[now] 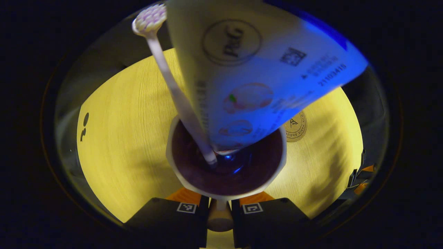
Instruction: Put the toothbrush and toothpaste on the desktop into the cup, then pick up the cup and place it on the coaster on the desktop.
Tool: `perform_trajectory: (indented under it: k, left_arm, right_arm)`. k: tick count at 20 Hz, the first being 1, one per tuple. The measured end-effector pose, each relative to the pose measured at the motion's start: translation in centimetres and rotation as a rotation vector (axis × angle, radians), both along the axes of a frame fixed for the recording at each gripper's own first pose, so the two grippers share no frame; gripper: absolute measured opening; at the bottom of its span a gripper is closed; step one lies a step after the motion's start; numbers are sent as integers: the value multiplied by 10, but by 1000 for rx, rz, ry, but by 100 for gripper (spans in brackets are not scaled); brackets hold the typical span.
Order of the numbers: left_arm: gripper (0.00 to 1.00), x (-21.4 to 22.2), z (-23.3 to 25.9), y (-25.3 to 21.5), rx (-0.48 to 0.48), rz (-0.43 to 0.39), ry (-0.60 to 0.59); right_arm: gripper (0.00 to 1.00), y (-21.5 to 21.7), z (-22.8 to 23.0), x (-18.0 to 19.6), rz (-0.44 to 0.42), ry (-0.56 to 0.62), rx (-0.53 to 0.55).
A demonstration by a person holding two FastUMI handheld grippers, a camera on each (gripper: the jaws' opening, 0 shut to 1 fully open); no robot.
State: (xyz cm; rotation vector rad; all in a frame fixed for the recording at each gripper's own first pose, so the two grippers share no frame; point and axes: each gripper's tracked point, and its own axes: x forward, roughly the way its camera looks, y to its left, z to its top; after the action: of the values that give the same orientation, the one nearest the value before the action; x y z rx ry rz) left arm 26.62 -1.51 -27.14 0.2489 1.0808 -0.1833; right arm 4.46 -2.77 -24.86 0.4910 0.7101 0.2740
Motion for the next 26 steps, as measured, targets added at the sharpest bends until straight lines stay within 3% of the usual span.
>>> perform_trajectory:
  k: [2,7,9,11,12,13,14,15,16,20,21,23,25,26]
  left_arm:
    - [34,0,6,-1,-4,-2,-22]
    - [34,-1,29,-24,31,-84,-66]
    - [38,3,33,-42,29,-115,-68]
    - [33,9,32,-60,39,-147,-67]
    - [38,12,31,-73,39,-167,-66]
    - [33,15,30,-83,39,-180,-66]
    - [38,18,30,-96,42,-197,-62]
    - [33,20,27,-103,48,-211,-61]
    - [38,21,25,-110,52,-220,-56]
    - [33,25,14,-125,68,-237,-42]
    - [38,26,14,-127,71,-237,-40]
    - [34,26,11,-131,76,-240,-34]
    - [38,26,7,-133,81,-238,-29]
    - [33,27,4,-130,86,-234,-25]
  right_arm:
    - [57,-1,1,-1,1,-3,-5]
    - [57,-5,3,-2,-11,-6,-2]
    - [57,-8,5,-6,-23,-9,-2]
    - [57,-18,5,-9,-39,-15,-12]
    - [57,-24,4,-11,-53,-17,-16]
    - [57,-30,4,-14,-67,-17,-16]
    - [57,-37,3,-16,-86,-14,-12]
    - [57,-42,2,-16,-99,-11,-8]
    - [57,-47,1,-18,-111,-8,-5]
    - [57,-62,-5,-26,-145,1,1]
    - [57,-64,-5,-29,-151,4,3]
    - [57,-67,-8,-31,-158,10,7]
    - [57,-69,-9,-32,-160,10,8]
    - [57,-70,-9,-33,-162,11,8]
